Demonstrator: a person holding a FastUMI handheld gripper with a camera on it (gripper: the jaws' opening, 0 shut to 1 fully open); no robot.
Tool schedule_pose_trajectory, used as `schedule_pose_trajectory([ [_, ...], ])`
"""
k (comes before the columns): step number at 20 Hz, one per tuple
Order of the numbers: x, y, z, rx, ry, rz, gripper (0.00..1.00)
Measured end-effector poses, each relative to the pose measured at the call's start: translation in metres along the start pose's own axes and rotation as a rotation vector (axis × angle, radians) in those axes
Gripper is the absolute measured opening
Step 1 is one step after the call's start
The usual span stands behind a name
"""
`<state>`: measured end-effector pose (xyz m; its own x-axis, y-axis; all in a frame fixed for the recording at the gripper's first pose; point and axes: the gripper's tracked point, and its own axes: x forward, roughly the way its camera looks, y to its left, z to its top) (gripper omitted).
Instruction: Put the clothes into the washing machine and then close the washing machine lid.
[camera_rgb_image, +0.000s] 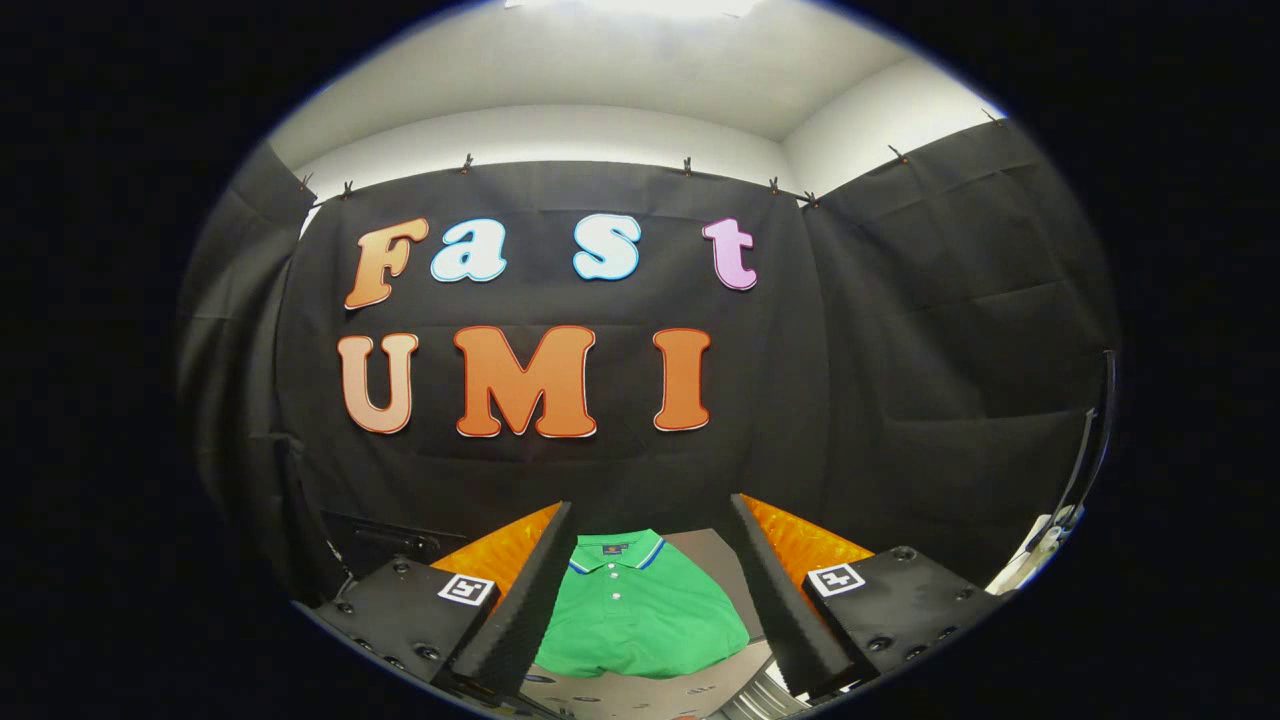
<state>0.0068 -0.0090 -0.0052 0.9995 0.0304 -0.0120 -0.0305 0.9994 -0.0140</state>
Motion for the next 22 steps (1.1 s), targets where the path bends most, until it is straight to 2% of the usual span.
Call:
schedule_pose_trajectory([
  [6,0.011,0.006,0.001,-0.002,0.002,0.020,0.98],
  [11,0.060,0.017,0.006,-0.059,0.064,0.050,0.98],
  [13,0.088,0.027,-0.006,-0.101,0.136,0.080,0.98],
  [17,0.132,0.047,-0.073,-0.148,0.402,0.183,0.98],
  [22,0.168,0.047,-0.130,-0.183,0.599,0.202,0.99],
])
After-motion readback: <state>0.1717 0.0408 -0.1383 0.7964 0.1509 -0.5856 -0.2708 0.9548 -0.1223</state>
